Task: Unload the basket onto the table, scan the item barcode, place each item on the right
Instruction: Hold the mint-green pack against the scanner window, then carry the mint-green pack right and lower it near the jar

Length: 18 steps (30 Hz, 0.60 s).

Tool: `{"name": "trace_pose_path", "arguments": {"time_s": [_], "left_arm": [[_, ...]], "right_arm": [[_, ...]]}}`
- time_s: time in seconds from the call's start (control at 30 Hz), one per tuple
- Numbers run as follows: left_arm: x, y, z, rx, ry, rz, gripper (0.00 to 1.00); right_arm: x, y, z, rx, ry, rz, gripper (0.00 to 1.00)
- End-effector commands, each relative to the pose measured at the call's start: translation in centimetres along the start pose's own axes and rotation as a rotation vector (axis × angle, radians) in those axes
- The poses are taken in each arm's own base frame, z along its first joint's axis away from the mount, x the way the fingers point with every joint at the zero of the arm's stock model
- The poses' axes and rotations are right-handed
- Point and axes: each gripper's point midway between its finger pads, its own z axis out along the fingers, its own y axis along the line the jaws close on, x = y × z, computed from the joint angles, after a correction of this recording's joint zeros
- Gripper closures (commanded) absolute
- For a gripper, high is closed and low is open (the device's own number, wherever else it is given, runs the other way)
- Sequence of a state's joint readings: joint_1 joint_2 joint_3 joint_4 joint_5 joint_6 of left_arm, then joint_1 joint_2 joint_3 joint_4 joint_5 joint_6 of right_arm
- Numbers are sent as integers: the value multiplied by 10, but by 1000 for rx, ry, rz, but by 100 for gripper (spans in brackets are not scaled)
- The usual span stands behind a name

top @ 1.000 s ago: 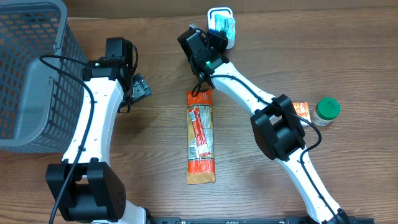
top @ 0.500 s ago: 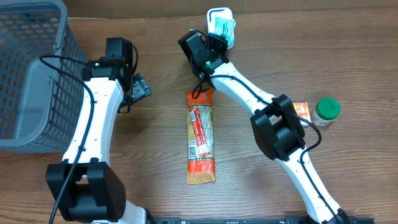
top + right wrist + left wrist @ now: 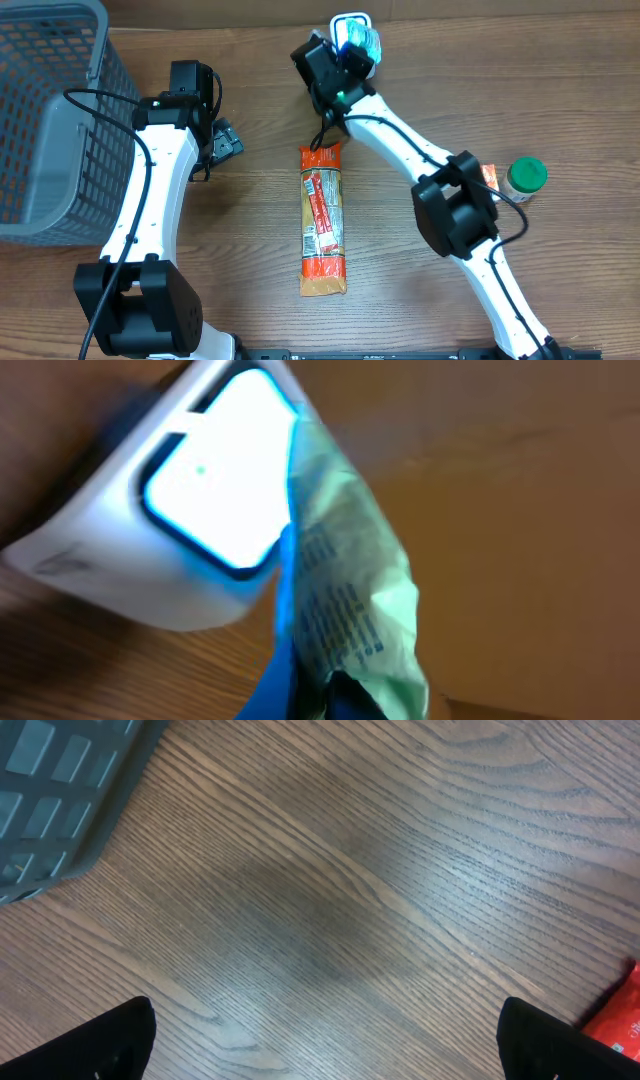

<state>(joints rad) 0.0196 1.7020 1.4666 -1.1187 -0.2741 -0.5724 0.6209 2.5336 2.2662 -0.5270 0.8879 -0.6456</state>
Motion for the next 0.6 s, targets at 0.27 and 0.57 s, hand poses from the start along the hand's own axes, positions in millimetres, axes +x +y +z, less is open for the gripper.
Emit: {"name": "trace_pose_path", "arguments": {"time_s": [0.27, 0.57], "left_arm": [[-6, -1, -10, 9, -36, 9, 0], [-6, -1, -10, 8, -36, 9, 0]], "right_arm": [[7, -190, -135, 5, -108, 511, 96], [110, -139, -159, -528, 231, 581, 96]]}}
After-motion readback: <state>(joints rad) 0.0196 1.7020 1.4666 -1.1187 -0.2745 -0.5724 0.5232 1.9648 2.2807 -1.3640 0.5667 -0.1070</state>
